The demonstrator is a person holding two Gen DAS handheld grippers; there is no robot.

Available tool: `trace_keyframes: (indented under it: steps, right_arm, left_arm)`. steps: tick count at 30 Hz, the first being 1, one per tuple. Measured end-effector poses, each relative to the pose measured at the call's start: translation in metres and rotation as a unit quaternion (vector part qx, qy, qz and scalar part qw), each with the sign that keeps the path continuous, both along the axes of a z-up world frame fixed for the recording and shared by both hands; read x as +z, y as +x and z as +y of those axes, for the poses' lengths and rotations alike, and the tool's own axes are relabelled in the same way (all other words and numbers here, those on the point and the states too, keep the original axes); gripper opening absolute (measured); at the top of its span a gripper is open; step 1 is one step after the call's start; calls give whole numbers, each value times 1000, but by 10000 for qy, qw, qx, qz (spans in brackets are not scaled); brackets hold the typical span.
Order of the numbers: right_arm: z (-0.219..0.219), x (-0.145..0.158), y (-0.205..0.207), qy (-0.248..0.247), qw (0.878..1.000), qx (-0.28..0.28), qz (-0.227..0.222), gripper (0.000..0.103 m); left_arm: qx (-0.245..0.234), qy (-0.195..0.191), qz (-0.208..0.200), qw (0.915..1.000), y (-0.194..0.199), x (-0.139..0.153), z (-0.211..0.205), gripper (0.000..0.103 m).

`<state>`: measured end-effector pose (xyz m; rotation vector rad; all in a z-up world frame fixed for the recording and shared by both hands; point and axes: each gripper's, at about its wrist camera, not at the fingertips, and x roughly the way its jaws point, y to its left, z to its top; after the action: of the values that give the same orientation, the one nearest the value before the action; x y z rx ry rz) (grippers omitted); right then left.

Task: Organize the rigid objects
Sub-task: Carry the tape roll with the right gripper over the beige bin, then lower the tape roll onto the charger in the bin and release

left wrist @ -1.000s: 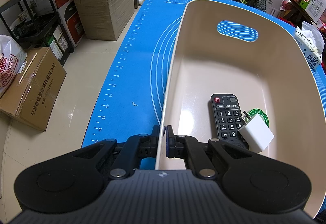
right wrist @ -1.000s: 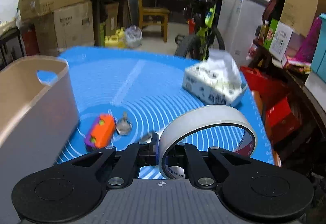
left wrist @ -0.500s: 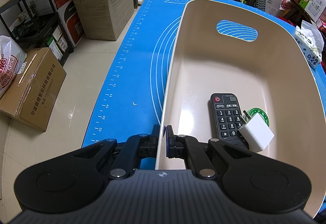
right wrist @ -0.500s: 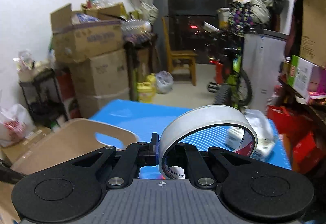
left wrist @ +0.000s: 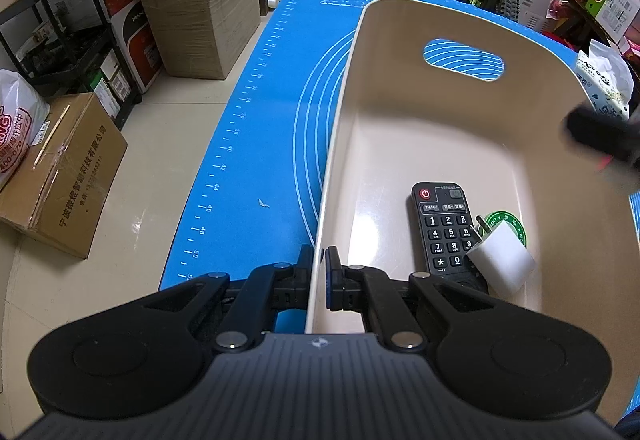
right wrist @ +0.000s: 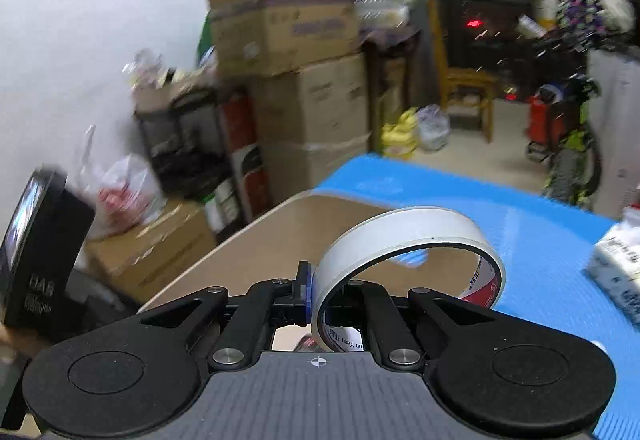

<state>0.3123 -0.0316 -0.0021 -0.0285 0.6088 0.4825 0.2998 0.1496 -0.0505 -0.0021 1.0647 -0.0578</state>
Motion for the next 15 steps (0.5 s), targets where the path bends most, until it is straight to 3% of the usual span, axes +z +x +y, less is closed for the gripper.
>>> trace_keyframes:
  steps: [10,13,15]
  right_arm:
    - [35,-38,3,-539,9916,620,996,20]
    - [34,-42,2,-670,9890,637,1153,30]
    - [33,-44,0,-714,9883,617,1198,42]
  left_arm:
    - [-7,33,1,10000,0,0,-1,7]
    - [-8,45,2,10000,1,0,-2,7]
    - [-8,47,1,10000,1,0,-2,7]
